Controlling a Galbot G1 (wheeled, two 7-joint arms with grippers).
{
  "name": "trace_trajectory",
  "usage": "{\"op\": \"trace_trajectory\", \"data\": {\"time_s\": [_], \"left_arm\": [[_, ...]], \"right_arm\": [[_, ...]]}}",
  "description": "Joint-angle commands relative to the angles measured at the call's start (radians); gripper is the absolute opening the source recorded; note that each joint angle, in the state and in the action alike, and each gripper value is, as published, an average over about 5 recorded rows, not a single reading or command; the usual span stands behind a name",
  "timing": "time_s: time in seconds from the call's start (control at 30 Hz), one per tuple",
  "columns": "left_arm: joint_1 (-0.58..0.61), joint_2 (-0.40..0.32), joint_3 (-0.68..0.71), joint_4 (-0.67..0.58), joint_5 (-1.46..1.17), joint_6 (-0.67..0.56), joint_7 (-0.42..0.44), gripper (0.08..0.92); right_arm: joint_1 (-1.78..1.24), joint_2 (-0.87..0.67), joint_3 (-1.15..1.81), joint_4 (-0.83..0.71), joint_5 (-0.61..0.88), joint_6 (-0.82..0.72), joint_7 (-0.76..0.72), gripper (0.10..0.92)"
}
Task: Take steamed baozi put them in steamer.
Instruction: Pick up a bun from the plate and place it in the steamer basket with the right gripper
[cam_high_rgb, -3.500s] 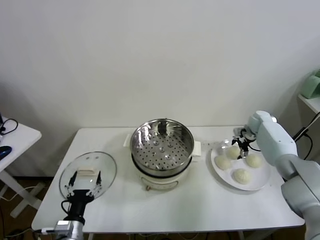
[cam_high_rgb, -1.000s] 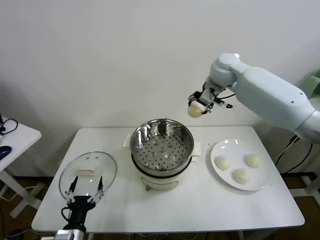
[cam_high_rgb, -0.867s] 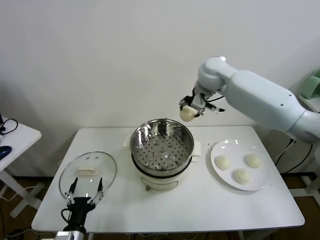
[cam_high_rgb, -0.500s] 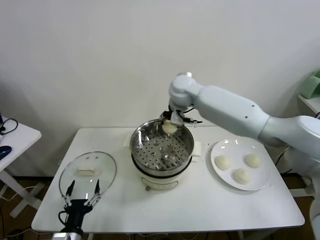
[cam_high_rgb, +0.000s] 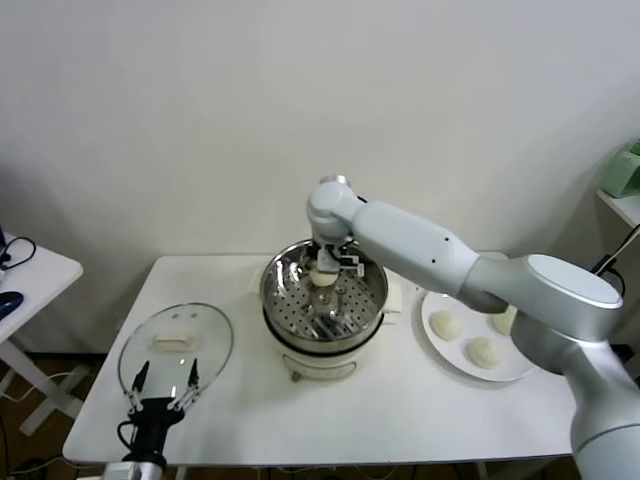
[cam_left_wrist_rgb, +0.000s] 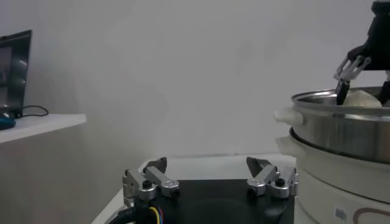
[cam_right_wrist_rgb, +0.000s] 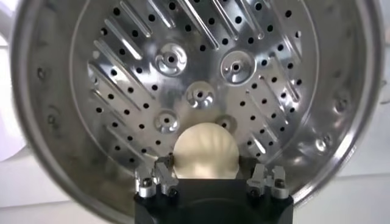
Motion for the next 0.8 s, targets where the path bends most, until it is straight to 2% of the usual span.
{"op": "trace_trajectory", "data": {"time_s": [0.03,0.47,0.67,0.8], "left_arm": [[-0.007,-0.004,0.002,0.005,-0.004,0.004,-0.001,0.823],[-0.006,-0.004,0.001,0.012,-0.005,0.001,-0.002,0.823],[-0.006,-0.005,0.000,0.011,-0.004,0.001,-0.003,0.823],[-0.008,-0.005,-0.001,0.010,-0.004,0.001,-0.004,0.823]], "right_arm": [[-0.029,0.028,0.014,-0.041,-0.047,0.017,0.002,0.706],[-0.034,0.019,0.016,-0.047,-0.042,0.017,0.007,0.721],[-0.012,0.010,0.009,-0.032,-0.008,0.018,-0.007,0.812],[0.034,-0.021,-0.013,0.014,0.052,0.015,-0.038,0.822]]}}
